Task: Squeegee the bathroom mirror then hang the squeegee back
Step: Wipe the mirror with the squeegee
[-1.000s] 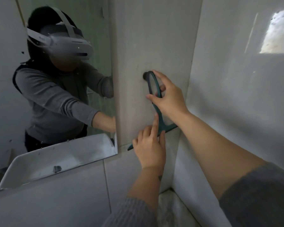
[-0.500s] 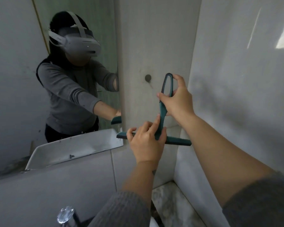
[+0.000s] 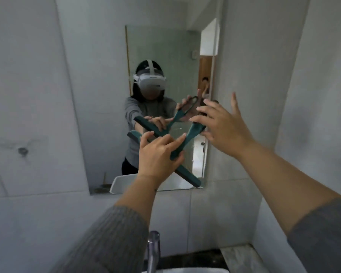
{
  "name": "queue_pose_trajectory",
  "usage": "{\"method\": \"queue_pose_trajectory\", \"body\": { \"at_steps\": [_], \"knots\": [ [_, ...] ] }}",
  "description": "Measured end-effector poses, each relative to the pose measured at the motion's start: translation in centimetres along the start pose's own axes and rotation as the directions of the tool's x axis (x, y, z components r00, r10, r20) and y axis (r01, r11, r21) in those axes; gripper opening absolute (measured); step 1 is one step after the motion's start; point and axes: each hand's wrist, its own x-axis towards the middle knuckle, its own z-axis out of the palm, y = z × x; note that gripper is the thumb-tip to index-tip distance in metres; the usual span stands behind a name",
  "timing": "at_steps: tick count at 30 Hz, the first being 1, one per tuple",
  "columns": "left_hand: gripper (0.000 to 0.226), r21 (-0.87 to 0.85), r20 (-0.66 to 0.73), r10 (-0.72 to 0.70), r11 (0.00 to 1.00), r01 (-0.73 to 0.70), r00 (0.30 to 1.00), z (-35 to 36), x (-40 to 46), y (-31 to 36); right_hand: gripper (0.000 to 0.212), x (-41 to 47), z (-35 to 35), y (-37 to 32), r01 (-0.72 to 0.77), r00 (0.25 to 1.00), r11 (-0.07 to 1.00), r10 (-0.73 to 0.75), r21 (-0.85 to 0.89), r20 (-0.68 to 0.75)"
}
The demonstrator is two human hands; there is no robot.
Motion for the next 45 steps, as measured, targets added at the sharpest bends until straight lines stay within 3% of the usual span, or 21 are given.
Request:
{"method": "queue_pose_trajectory", "body": {
  "at_steps": [5,10,15,18,25,30,37,45],
  "knots": [
    [0.035,0.131,-0.035,0.077,0.989,-0.072,0.996,-6.8,1.2,-6.8,0.044,6.3,-2.5,-5.0,0.213,0.976,0.972,-0.206,0.099,-0.076],
    [0.037,0.244,-0.149,0.130,0.966,-0.091,0.980,-12.4,3.4,-11.9,0.038,12.0,-4.6,-8.5,0.204,0.970,0.966,-0.178,0.158,-0.167],
    [0.045,0.176,-0.257,-0.124,0.969,0.172,0.959,-15.1,5.1,-15.4,0.031,18.6,-7.5,-8.5,0.083,0.911,0.988,-0.023,0.129,-0.412],
    [0.047,0.133,-0.212,-0.212,0.961,0.243,0.954,-14.6,5.2,-17.0,0.032,22.5,-9.6,-8.2,0.018,0.858,0.981,0.085,0.194,-0.507],
    [0.070,0.094,0.048,-0.287,0.955,0.281,0.957,-11.1,6.7,-17.9,0.037,28.9,-10.4,-9.1,-0.056,0.877,0.945,0.200,0.321,-0.437],
    [0.093,0.124,0.132,-0.298,0.951,0.282,0.945,-8.8,7.4,-18.2,0.035,30.6,-9.1,-9.5,-0.124,0.891,0.927,0.261,0.354,-0.372],
    [0.105,0.224,0.165,-0.363,0.919,0.323,0.917,-7.2,7.5,-17.9,0.035,30.0,-8.4,-9.1,-0.160,0.861,0.935,0.288,0.316,-0.418],
    [0.107,0.277,0.217,-0.428,0.889,0.365,0.877,-7.7,7.8,-16.8,0.036,25.4,-8.5,-4.6,-0.298,0.831,0.911,0.394,0.284,-0.393]
  ]
}}
